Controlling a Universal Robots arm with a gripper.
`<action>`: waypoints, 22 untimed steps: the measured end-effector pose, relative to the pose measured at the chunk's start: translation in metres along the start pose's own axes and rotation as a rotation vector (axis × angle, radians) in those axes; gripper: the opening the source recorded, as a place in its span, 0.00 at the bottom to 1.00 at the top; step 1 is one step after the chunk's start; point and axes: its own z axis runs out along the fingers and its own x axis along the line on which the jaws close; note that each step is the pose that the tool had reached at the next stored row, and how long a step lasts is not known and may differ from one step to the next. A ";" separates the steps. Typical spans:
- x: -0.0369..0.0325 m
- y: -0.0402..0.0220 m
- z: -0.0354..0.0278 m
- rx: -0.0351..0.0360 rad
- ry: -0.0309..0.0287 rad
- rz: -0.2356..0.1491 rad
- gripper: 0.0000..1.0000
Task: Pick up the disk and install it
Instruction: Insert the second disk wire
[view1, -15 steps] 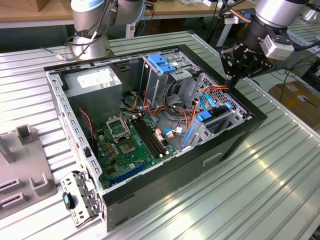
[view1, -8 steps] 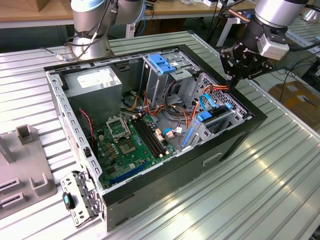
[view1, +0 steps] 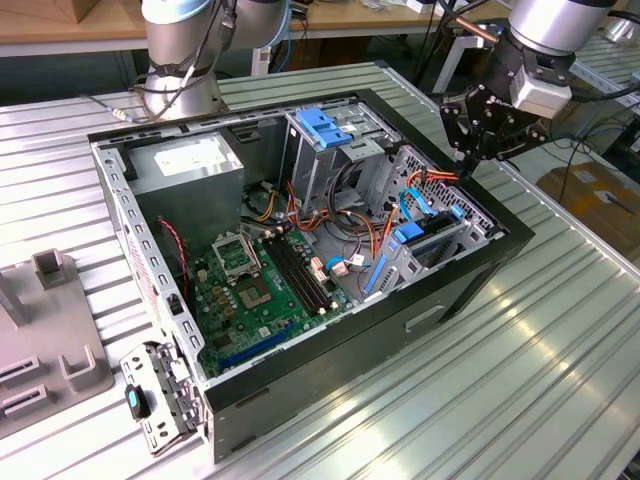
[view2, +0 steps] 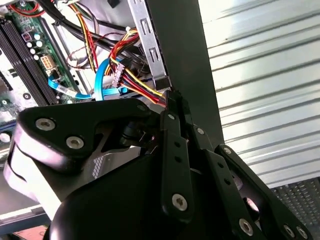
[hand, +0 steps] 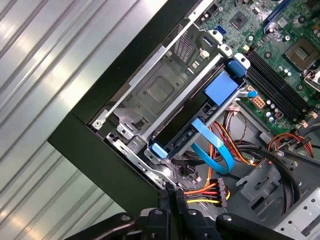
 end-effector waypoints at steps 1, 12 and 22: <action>0.0000 0.0000 -0.0001 -0.0018 0.0028 0.033 0.16; 0.0000 0.0000 0.0001 -0.0059 0.0103 0.152 0.16; -0.0001 0.0000 0.0002 0.0024 0.0013 0.296 0.16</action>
